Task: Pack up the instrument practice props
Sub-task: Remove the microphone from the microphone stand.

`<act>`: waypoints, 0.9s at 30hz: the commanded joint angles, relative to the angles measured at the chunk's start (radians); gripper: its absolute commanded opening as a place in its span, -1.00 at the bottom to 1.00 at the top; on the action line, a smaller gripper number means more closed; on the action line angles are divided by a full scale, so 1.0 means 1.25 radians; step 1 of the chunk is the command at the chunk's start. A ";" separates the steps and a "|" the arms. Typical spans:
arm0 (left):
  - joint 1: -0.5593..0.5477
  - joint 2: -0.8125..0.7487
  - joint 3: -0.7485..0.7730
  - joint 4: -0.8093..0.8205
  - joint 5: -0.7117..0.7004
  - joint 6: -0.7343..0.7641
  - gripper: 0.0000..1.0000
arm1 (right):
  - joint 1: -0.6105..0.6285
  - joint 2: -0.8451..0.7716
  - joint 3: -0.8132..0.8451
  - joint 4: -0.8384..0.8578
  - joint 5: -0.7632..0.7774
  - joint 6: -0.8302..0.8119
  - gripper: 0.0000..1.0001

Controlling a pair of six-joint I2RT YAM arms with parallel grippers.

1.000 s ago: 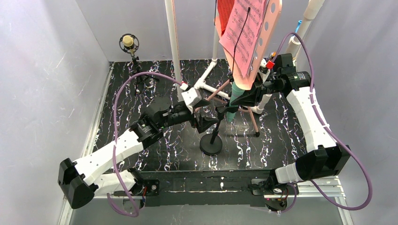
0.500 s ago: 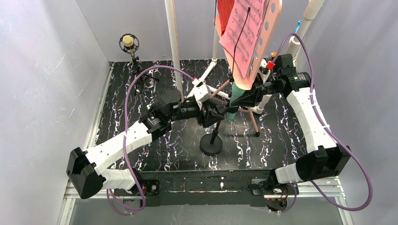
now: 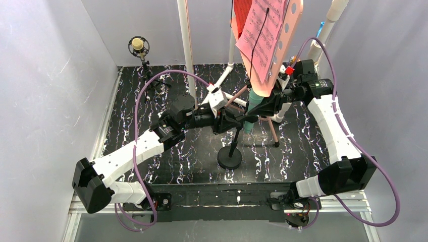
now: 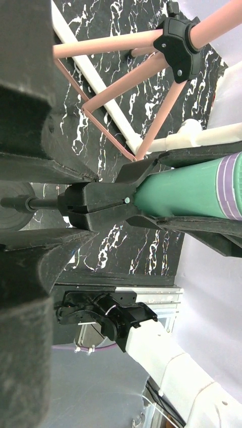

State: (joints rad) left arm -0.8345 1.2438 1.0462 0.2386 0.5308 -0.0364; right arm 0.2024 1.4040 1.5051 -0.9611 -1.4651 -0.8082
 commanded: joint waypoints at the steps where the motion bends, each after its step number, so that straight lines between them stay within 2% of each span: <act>1: 0.000 -0.037 -0.018 0.008 -0.019 0.012 -1.00 | -0.032 -0.034 -0.014 0.046 -0.013 0.044 -0.66; 9: 0.001 -0.077 -0.069 0.008 -0.066 0.024 -1.00 | -0.122 -0.154 -0.152 0.344 -0.001 0.307 -0.66; 12: 0.001 -0.088 -0.079 0.008 -0.073 0.024 -0.97 | -0.134 -0.194 -0.185 0.409 0.032 0.367 -0.65; 13: 0.001 -0.093 -0.081 0.008 -0.071 0.024 -0.86 | -0.141 -0.201 -0.188 0.414 0.038 0.376 -0.65; 16: 0.001 -0.104 -0.092 0.008 -0.066 0.011 -0.21 | -0.165 -0.218 -0.187 0.420 0.048 0.398 -0.64; 20: 0.001 -0.135 -0.113 0.008 -0.078 -0.012 0.49 | -0.215 -0.246 -0.189 0.387 0.048 0.412 -0.64; 23: 0.001 -0.169 -0.132 0.007 -0.109 -0.035 0.79 | -0.232 -0.280 -0.214 0.353 0.041 0.401 -0.63; 25: 0.000 -0.195 -0.140 0.002 -0.131 -0.051 0.92 | -0.240 -0.306 -0.230 0.347 0.045 0.408 -0.63; 27: 0.001 -0.232 -0.150 -0.006 -0.144 -0.067 0.96 | -0.246 -0.325 -0.234 0.331 0.051 0.412 -0.63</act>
State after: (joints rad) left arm -0.8345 1.0435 0.8742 0.2390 0.4049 -0.0753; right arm -0.0906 1.0576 1.2240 -0.5236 -1.3964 -0.3191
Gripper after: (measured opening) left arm 0.971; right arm 0.474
